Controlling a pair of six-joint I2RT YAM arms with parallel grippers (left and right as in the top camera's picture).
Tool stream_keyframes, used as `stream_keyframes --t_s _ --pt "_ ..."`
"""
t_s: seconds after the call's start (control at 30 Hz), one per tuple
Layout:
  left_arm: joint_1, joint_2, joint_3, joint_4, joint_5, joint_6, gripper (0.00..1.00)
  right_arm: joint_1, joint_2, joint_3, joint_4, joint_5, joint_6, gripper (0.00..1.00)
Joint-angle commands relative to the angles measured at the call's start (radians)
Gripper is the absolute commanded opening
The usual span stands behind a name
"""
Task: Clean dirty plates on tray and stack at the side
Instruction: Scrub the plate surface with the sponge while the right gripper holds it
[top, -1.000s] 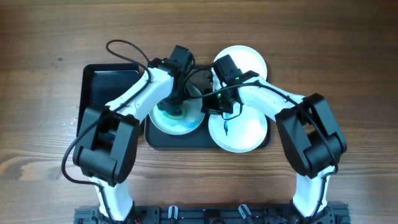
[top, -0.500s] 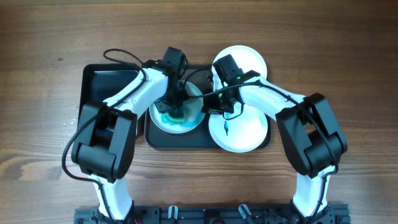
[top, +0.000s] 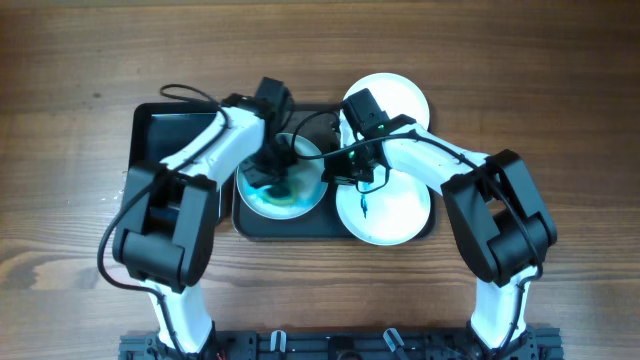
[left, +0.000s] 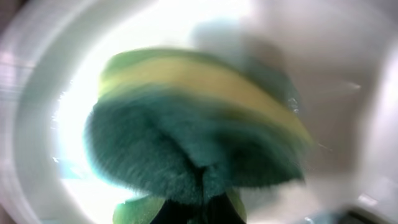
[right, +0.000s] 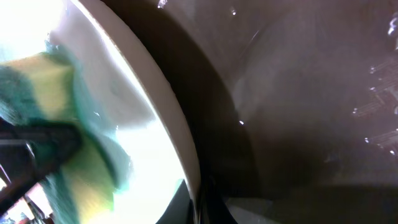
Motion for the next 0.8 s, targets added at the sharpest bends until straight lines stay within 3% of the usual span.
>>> stream_keyframes --t_s 0.0,0.2,0.37,0.47,0.63,0.77 --pt "-0.063 0.026 -0.01 0.07 0.105 0.017 0.04 -0.001 0.037 -0.027 0.001 0.007 0.003 0.04" --pt "-0.008 0.026 -0.01 0.114 -0.257 -0.016 0.04 -0.001 0.037 -0.027 0.0 0.008 0.001 0.04" --pt "0.072 0.025 -0.01 0.045 -0.356 -0.016 0.04 -0.001 0.037 -0.027 0.002 0.009 0.001 0.04" --pt "0.076 0.025 -0.01 -0.039 -0.238 -0.014 0.04 -0.001 0.038 -0.027 0.001 0.016 0.001 0.04" --pt "0.018 0.025 -0.01 -0.075 0.213 0.058 0.04 -0.001 0.038 -0.027 0.002 0.015 0.0 0.04" --pt "0.005 0.025 -0.01 -0.013 0.31 0.075 0.04 -0.001 0.038 -0.027 0.001 0.015 -0.007 0.04"
